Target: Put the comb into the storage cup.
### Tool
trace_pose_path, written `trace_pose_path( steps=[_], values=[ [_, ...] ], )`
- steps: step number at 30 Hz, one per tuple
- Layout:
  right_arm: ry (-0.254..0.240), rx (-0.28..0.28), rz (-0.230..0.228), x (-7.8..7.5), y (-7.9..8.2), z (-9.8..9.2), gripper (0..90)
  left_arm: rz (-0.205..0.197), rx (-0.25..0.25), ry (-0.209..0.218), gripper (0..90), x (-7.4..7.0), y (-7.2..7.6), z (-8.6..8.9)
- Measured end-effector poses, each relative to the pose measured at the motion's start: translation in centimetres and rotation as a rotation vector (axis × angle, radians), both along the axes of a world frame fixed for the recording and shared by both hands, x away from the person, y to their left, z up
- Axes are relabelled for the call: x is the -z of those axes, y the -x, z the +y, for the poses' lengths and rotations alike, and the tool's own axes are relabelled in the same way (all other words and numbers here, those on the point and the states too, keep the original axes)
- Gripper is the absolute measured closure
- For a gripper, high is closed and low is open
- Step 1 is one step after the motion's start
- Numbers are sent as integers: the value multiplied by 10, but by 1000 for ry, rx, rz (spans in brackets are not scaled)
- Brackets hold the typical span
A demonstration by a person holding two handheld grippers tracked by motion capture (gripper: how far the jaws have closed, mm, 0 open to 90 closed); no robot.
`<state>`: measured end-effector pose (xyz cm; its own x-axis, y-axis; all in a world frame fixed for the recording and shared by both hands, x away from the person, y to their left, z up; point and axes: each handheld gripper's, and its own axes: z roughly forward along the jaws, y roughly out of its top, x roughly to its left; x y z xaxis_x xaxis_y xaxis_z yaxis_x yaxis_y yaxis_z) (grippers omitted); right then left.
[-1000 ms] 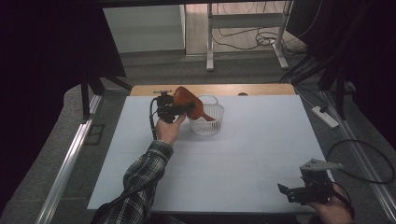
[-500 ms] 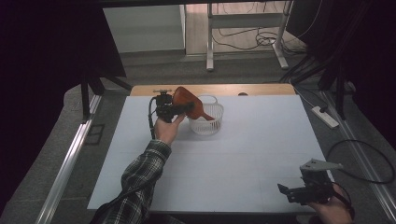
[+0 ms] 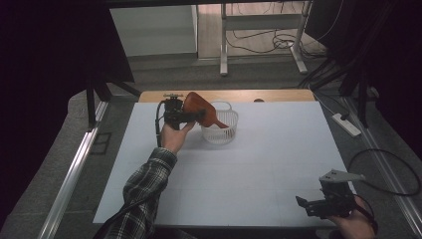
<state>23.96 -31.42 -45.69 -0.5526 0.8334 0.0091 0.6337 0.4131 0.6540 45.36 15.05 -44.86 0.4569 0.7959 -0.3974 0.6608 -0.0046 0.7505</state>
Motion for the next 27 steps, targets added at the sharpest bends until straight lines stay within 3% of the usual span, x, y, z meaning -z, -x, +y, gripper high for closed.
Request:
trace_pose_path(
  steps=[8,18,27],
  values=[
    [0,0,0,0,0,0,0,-11,17,-50,143,-1,1,-1],
    [2,0,0,0,0,0,0,-11,79,-93,88,-5,7,1],
    [3,0,0,0,0,0,0,-31,88,-133,52,-8,11,4]
  ],
)
